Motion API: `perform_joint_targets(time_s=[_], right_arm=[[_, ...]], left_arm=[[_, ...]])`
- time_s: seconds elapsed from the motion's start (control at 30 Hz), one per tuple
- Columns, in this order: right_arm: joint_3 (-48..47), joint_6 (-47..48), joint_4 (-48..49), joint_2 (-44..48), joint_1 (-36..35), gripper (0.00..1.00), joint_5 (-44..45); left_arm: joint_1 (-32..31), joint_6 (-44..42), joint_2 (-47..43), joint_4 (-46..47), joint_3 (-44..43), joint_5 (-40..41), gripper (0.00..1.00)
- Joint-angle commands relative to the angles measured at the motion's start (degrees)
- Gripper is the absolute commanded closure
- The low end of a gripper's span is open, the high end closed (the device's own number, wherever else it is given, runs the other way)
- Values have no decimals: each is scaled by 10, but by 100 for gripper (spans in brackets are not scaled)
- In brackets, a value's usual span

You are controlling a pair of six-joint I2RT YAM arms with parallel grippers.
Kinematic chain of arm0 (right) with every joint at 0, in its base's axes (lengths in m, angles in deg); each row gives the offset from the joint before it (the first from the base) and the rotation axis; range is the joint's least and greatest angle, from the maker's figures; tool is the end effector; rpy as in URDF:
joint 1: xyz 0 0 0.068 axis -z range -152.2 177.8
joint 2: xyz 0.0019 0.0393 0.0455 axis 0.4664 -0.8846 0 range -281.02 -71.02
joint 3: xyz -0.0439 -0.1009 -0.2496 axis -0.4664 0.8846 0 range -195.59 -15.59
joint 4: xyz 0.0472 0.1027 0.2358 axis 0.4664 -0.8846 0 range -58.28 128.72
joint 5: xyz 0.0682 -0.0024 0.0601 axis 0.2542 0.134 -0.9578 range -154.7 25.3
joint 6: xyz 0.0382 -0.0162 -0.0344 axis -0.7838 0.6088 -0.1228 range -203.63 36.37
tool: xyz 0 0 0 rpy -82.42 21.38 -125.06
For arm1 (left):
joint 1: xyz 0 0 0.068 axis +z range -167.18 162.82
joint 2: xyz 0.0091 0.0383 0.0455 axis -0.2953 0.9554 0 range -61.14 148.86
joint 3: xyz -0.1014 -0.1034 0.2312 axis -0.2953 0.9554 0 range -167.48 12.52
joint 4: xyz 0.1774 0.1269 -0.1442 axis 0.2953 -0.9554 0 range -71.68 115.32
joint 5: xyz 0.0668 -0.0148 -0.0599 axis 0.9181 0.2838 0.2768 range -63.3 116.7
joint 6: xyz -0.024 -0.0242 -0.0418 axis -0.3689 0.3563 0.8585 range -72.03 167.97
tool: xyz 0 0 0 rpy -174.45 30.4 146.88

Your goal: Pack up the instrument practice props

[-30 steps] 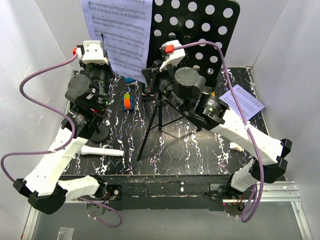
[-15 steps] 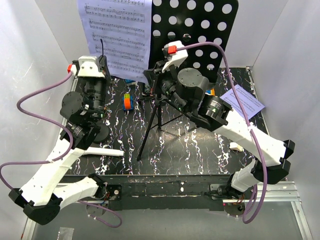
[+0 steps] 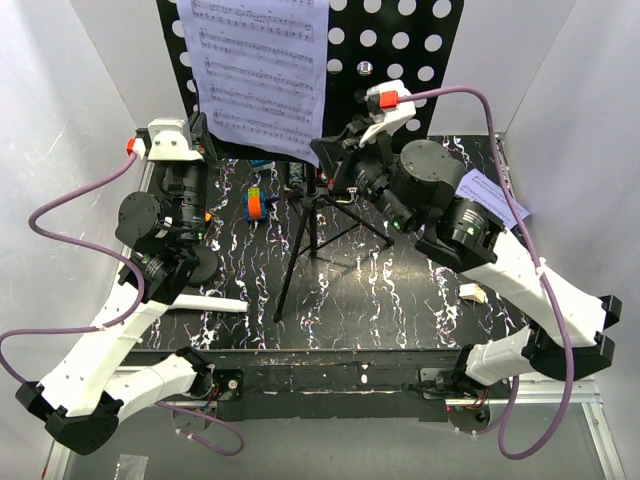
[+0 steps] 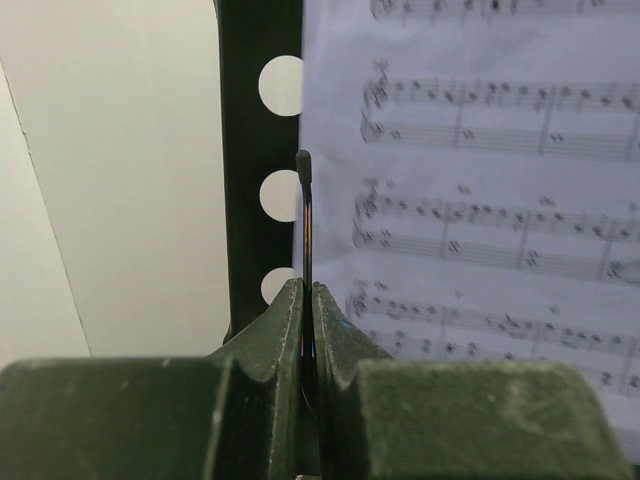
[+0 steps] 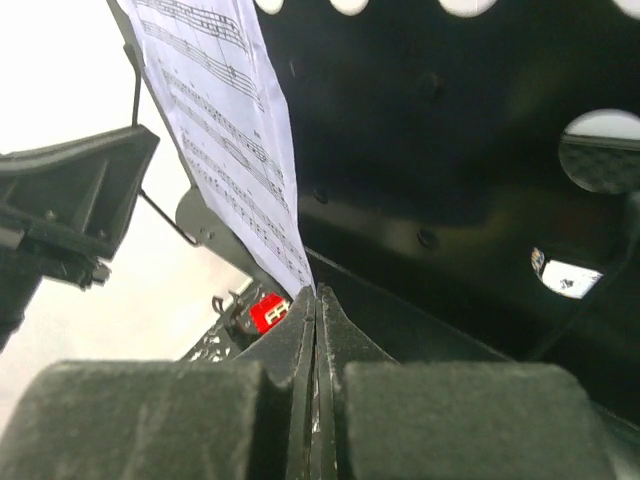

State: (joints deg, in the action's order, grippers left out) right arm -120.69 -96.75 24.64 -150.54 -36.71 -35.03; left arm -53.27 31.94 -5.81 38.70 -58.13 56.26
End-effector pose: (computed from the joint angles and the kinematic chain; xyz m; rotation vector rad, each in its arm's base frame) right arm 0.1320 0.2361 0.5539 -0.1939 1.4278 0.7686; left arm 0.1578 -0.0932 0.5037 0.0408 1.1391 -0.0356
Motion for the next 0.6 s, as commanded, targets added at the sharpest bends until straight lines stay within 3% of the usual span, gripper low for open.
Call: perform_joint_targets(time_s=[0.0,0.4,0.5,0.57], right_arm=[[37,9,-29,74,1,99,-19],[171,63,-167,354,1,99,-122],[218,72,-189,415,0,99,-80],[262,70,-183,456,1,99,-52]], left_arm=[[1,-9,-18,25,2,9,100],[2,11,-20,-6,3,-17,100],[1,18,-27,-15,5,-19,90],[1,21,-32,-22,6,-21,78]])
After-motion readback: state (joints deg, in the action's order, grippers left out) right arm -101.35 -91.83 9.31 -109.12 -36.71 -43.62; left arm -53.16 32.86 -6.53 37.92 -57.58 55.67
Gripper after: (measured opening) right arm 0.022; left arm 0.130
